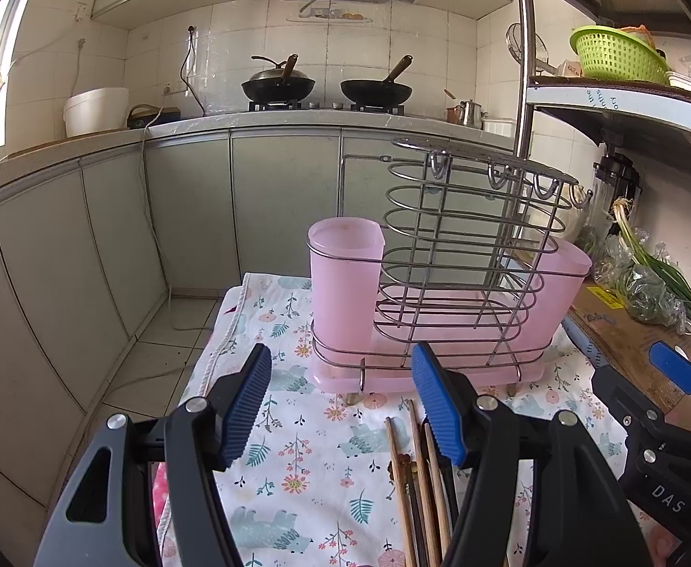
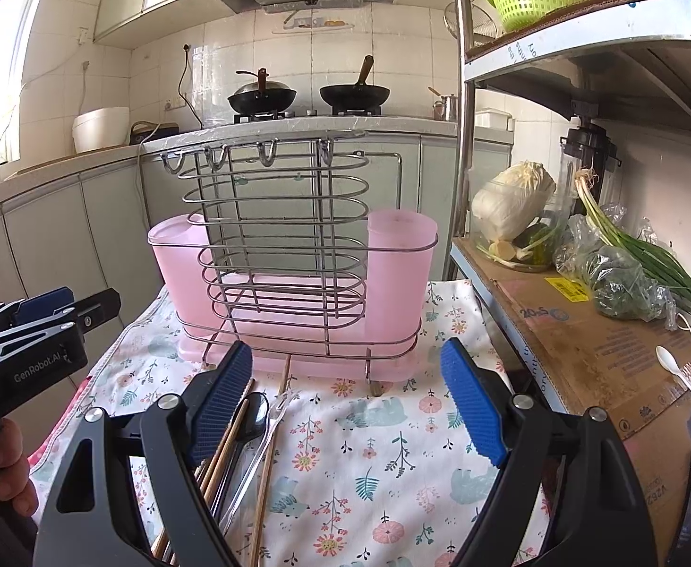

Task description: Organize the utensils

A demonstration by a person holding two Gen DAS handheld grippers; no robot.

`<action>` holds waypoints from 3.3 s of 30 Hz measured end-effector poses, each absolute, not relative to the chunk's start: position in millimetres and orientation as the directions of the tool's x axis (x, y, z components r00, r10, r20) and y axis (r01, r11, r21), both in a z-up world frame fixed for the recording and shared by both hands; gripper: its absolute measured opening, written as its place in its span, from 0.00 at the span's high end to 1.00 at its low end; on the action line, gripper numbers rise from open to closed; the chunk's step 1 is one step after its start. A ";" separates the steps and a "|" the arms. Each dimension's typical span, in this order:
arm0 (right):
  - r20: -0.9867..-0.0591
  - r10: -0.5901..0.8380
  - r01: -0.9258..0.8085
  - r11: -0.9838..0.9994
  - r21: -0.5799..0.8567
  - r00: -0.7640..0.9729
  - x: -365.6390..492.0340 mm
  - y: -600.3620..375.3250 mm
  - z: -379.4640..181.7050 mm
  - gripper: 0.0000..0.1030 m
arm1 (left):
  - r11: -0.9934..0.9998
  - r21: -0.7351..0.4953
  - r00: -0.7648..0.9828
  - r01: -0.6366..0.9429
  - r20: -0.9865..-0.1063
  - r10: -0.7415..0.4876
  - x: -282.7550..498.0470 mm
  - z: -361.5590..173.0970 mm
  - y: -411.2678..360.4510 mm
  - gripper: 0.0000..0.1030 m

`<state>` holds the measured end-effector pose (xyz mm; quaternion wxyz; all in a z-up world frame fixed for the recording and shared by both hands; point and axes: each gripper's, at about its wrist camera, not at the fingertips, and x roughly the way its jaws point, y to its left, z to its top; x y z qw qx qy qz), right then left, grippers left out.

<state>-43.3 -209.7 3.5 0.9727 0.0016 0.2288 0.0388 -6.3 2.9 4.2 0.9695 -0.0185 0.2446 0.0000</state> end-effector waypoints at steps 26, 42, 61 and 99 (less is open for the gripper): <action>-0.413 0.072 -0.074 0.997 0.010 0.908 -52.2 -206.2 12.5 0.20 | 0.999 -0.049 0.897 -0.008 -0.441 -0.015 -18.1 13.1 8.5 0.40; -0.396 0.069 -0.076 0.997 -0.002 0.916 -59.0 -201.1 19.2 0.20 | 0.998 -0.062 0.906 -0.006 -0.422 -0.021 -26.1 17.7 14.2 0.40; -0.379 0.069 -0.084 0.996 -0.022 0.923 -67.0 -195.4 25.7 0.20 | 0.997 -0.078 0.913 -0.003 -0.406 -0.029 -35.9 22.5 22.8 0.40; -0.561 0.124 -0.093 0.992 0.083 0.818 -40.4 -224.4 -15.7 0.33 | 0.990 -0.140 0.769 0.000 -0.633 -0.089 -5.3 -30.9 56.7 0.41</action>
